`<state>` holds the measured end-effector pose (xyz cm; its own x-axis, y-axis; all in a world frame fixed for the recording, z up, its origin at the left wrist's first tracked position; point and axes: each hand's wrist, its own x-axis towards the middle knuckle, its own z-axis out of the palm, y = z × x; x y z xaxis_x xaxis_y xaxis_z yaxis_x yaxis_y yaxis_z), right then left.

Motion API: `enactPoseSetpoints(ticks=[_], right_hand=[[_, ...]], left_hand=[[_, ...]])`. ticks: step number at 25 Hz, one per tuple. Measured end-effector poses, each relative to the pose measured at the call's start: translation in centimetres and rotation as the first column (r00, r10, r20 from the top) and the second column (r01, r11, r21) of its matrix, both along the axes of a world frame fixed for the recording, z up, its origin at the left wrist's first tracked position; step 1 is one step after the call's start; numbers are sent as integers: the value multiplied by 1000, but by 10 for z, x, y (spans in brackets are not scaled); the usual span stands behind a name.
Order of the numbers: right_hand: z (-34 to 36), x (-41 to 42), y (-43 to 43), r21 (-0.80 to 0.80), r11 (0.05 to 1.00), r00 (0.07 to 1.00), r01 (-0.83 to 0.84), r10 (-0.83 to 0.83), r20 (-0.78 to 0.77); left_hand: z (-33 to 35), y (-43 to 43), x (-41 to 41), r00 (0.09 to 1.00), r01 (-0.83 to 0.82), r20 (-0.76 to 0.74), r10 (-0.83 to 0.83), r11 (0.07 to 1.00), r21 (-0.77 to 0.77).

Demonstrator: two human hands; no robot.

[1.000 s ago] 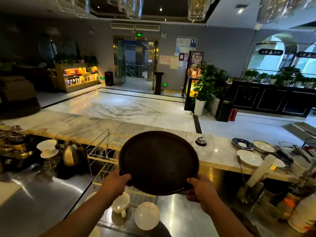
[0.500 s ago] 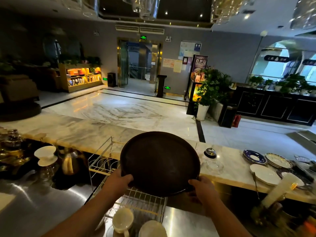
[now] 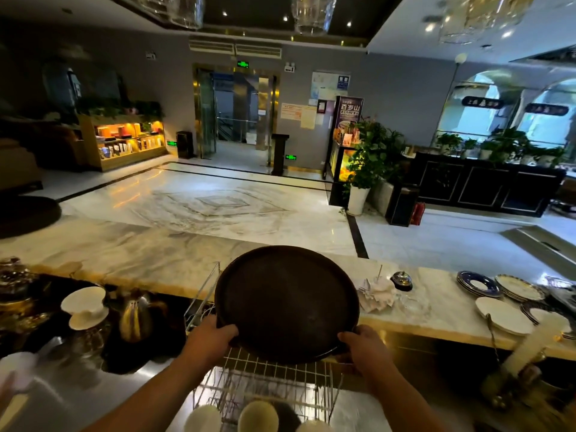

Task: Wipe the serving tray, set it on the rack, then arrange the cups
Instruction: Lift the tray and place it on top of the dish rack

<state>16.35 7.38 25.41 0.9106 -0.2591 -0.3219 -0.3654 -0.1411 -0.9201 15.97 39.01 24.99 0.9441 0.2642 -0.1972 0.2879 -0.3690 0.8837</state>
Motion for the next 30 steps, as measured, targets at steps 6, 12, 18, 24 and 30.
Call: enactPoseSetpoints(ticks=[6, 12, 18, 24, 30], right_hand=[[-18, 9, 32, 57, 998, 1000, 8, -7, -25], [-29, 13, 44, 52, 998, 998, 29, -25, -63], [-34, 15, 49, 49, 998, 995, 45, -40, -93], [-40, 18, 50, 52, 998, 993, 39, -33, -113], [-49, 17, 45, 63, 997, 993, 32, -24, -120]], left_hand=[[-17, 33, 17, 999, 22, -24, -22, 1000, -14], [-33, 43, 28, 996, 55, -74, -57, 998, -28], [-45, 45, 36, 991, 54, -120, -56, 998, -19], [-53, 48, 39, 990, 66, -121, -66, 998, -10], [-62, 44, 40, 991, 49, -128, -41, 997, 60]])
